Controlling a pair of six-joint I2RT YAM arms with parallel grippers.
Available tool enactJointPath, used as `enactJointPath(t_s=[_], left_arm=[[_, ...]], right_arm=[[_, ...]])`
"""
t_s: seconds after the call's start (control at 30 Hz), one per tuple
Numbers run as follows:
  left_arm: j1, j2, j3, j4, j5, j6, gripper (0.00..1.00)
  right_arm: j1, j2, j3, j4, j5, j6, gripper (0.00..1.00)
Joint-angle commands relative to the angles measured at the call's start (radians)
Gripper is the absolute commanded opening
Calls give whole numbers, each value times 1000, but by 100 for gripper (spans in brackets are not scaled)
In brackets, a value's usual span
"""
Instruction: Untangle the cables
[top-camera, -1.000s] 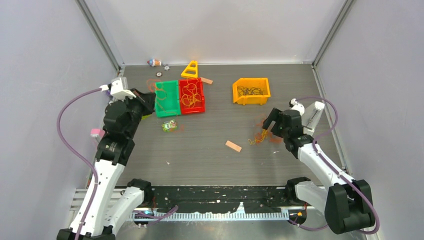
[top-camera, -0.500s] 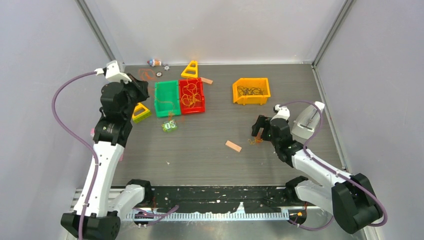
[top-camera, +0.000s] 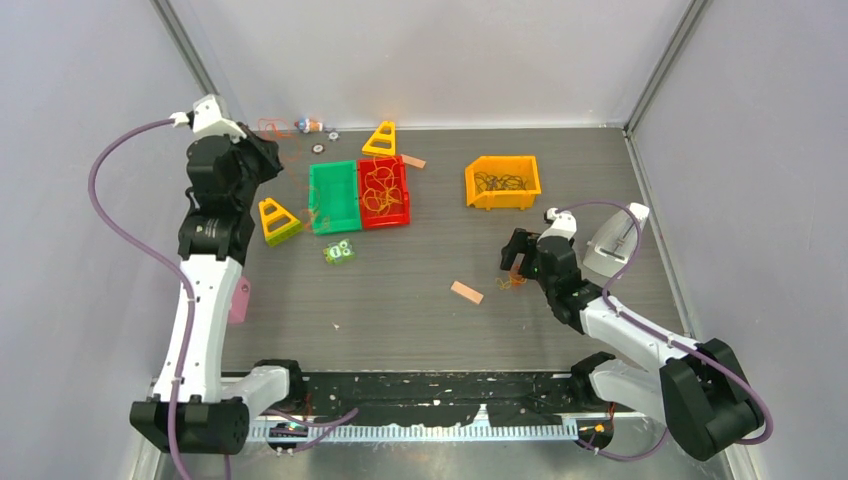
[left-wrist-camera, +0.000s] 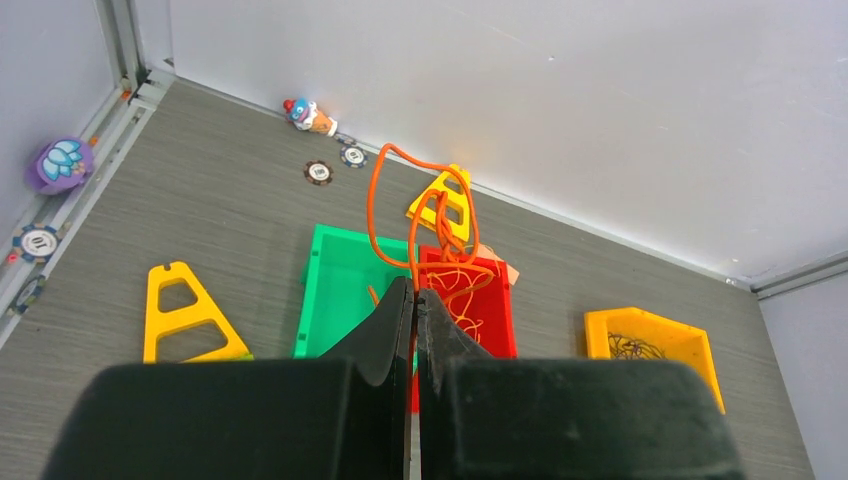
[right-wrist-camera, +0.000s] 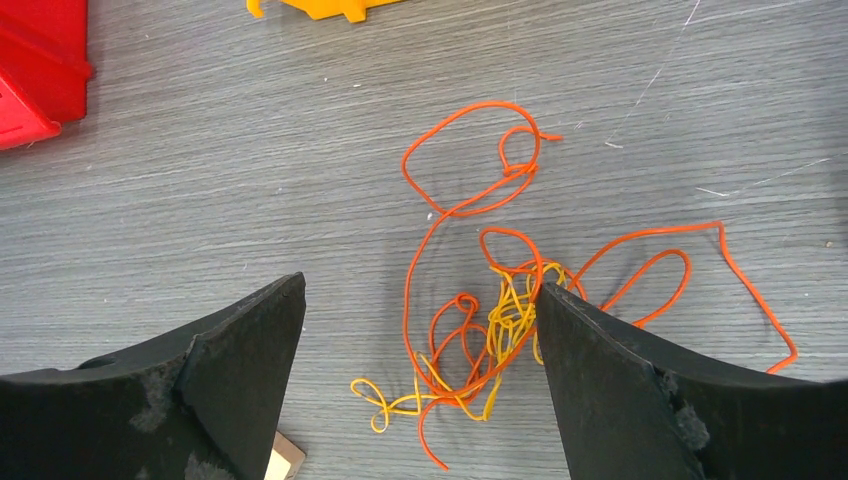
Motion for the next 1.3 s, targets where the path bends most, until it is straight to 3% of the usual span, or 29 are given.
enactJointPath(t_s=[0.0,0.17,0.33,0.83,1.07,1.27], left_arm=[[12,87,64,60,53,-4,0],[14,207,197,5,64,16,0],[14,276,227,8,46,34,0],[-29,522,88,95,4,24,0],[-32,758,187,-24,98,10,0],[-38,868,279,-119,140,52,2]], right_arm=[[7,8,25,55,31,-14,90],[7,6,26,49,39,-12,90],[8,-1,24,41,52,-15,90],[7,11,36,19,78,-13,90],[6,9,42,8,101,-10,90],[6,16,44,9,114,-11,90]])
